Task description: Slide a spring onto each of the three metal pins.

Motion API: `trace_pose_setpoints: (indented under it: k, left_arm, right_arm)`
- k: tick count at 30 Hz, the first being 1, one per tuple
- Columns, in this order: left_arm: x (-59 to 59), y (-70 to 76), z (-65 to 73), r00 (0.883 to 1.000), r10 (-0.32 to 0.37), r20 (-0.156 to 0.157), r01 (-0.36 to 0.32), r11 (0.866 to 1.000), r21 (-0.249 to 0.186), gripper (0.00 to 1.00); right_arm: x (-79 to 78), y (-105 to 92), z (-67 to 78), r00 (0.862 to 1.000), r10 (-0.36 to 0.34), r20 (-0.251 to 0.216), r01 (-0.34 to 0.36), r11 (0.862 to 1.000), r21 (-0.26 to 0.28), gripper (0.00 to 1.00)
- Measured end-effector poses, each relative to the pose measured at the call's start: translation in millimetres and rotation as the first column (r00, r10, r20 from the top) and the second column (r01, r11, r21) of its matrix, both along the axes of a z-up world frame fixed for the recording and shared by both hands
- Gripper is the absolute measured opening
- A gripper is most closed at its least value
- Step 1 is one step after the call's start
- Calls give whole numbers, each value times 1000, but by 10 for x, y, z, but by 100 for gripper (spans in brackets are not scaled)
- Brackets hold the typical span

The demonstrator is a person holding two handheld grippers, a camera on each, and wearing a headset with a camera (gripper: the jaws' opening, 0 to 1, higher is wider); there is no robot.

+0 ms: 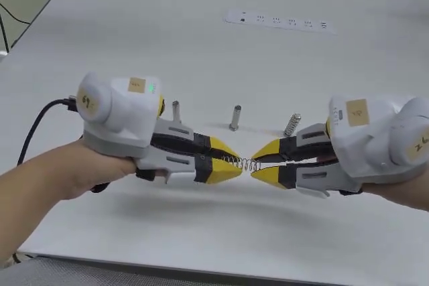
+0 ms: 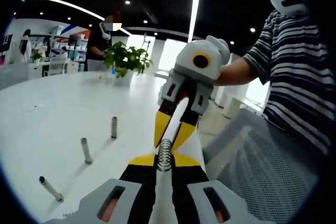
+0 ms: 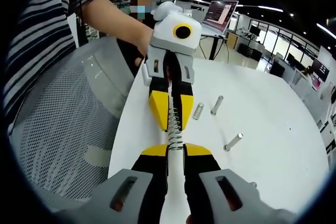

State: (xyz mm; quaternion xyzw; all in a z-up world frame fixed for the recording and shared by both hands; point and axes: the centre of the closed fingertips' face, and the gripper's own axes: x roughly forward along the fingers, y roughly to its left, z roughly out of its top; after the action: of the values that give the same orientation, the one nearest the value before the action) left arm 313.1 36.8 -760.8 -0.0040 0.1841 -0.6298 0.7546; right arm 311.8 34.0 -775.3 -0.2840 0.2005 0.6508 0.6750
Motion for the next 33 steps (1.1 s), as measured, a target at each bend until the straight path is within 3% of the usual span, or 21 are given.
trace_pose_setpoints:
  k: [10,20,33]
  left_arm:
    - [-33,-1,-26,1000,-12,6,12,1000,17,2]
    - [-17,9,-62,1000,-11,17,11,999,34,2]
    - [-14,-12,-117,999,-17,37,14,998,62,2]
  right_arm:
    - [-43,-8,51,999,35,10,-35,999,-10,7]
    - [-23,74,262,998,52,38,-53,998,30,7]
    - [-57,217,371,997,76,32,-78,995,59,7]
